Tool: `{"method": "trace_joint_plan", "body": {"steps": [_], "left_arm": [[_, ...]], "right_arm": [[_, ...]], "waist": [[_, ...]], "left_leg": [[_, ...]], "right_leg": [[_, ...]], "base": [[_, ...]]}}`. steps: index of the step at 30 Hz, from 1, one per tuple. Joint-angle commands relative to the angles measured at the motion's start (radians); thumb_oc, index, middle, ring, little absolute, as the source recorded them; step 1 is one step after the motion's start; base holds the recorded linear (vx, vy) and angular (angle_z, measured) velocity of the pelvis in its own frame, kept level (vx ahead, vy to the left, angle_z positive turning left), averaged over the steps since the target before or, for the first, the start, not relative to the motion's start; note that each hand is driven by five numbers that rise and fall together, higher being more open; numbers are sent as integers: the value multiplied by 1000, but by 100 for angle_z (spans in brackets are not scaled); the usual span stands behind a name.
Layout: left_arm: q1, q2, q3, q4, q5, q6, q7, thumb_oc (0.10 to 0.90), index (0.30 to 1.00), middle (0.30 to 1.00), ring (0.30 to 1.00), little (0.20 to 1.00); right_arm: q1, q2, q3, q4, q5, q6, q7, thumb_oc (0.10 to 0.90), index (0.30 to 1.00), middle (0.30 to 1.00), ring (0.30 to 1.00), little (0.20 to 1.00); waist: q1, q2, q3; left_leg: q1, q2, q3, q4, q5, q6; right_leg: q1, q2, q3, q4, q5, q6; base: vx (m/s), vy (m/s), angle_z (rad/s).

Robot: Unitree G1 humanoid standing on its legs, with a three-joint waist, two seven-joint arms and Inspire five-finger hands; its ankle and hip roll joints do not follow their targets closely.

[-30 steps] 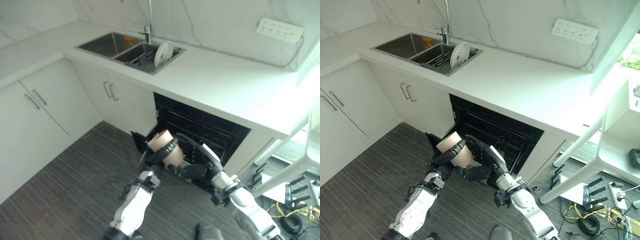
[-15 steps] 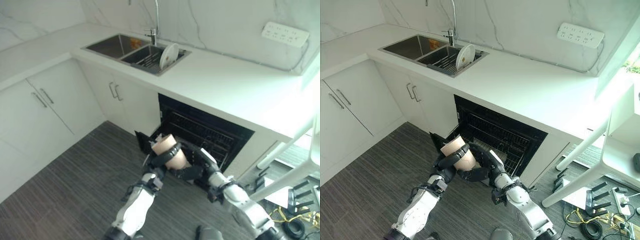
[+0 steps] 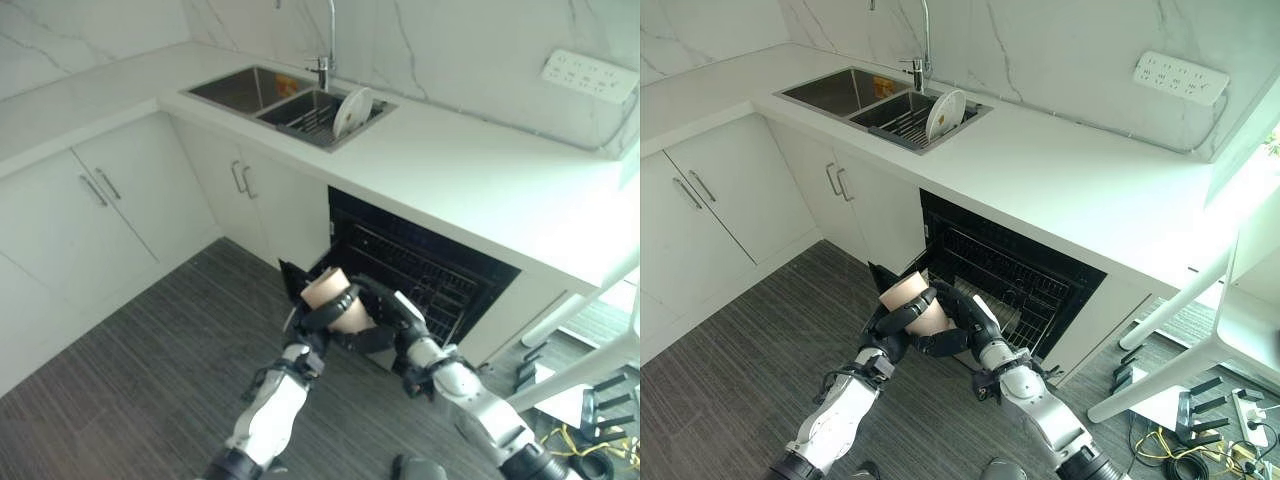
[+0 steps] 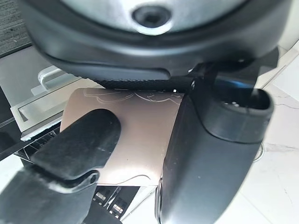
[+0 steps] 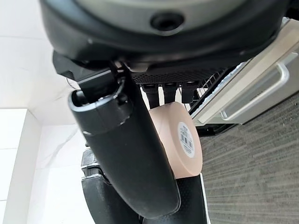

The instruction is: Place the dishes in the dishwasher.

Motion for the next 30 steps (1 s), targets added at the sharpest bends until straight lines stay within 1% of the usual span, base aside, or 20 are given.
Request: {"method": "trace_joint_plan", "body": {"steps": [1, 4, 10, 16, 23, 26, 27, 28, 29, 30], "left_arm": [[-139, -60, -93, -84, 92, -65, -43, 400, 300, 300, 300, 300], [-148, -57, -103, -80, 144, -78, -23, 400, 300, 300, 300, 300], [-153, -57, -110, -67, 223, -114, 59, 400, 300, 300, 300, 300], [-158, -69, -124, -34, 262, -144, 62, 400, 300, 300, 300, 300], [-167, -79, -162, -38, 282, -155, 62, 400, 300, 300, 300, 300], [-173, -80, -176, -36, 290, -157, 48, 400, 300, 300, 300, 300], [-177, -80, -181, -38, 297, -158, 48, 400, 300, 300, 300, 300], [-179, -80, -186, -38, 307, -163, 43, 400, 300, 300, 300, 300], [-182, -79, -189, -38, 316, -165, 40, 400, 300, 300, 300, 300], [-188, -80, -195, -38, 343, -174, 36, 400, 300, 300, 300, 300]], "right_arm": [[-206, 73, -42, -92, -26, -110, -43, 800, 900, 900, 900, 900], [-227, 82, -33, -85, -35, -117, -65, 800, 900, 900, 900, 900], [-244, 95, -23, -80, -37, -138, -117, 800, 900, 900, 900, 900], [-262, 108, -5, -76, -25, -125, -128, 800, 900, 900, 900, 900], [-280, 139, 25, -24, -1, -133, -139, 800, 900, 900, 900, 900], [-290, 151, 32, -6, -4, -124, -136, 800, 900, 900, 900, 900], [-292, 153, 36, 0, -4, -123, -137, 638, 658, 658, 658, 658], [-293, 158, 39, 10, -6, -122, -135, 549, 524, 524, 524, 524], [-295, 160, 42, 12, -7, -119, -136, 493, 439, 439, 439, 439], [-299, 163, 45, 20, -5, -115, -137, 400, 300, 300, 300, 300]], "waist": [[2, -15, 10], [6, -13, 12], [9, -12, 15], [14, -14, 20], [21, -13, 26], [23, -12, 27], [24, -12, 28], [25, -11, 28], [25, -12, 28], [25, -12, 29]], "left_leg": [[22, 21, -26, 67, -68, -30], [21, 19, -29, 67, -68, -30], [22, 17, -33, 67, -70, -28], [21, 15, -35, 67, -72, -28], [21, 12, -38, 67, -71, -28], [20, 10, -40, 67, -72, -27], [20, 10, -40, 67, -72, -27], [20, 9, -42, 67, -72, -26], [19, 9, -42, 67, -72, -26], [19, 8, -42, 67, -72, -26]], "right_leg": [[59, -33, -10, -54, 14, 59], [60, -33, -11, -54, 14, 58], [62, -34, -14, -54, 11, 56], [63, -35, -18, -54, 10, 55], [67, -40, -28, -54, 11, 55], [69, -41, -31, -54, 10, 54], [69, -42, -32, -54, 10, 54], [70, -42, -32, -54, 10, 54], [70, -42, -33, -54, 10, 54], [70, -42, -34, -54, 10, 54]], "base": [[0, 0, 0], [0, 0, 0], [7, 0, 6], [0, 0, 0], [0, 0, 0], [0, 0, 0], [0, 0, 0], [0, 0, 0], [3, 1, 3], [1, 0, 7]]}}
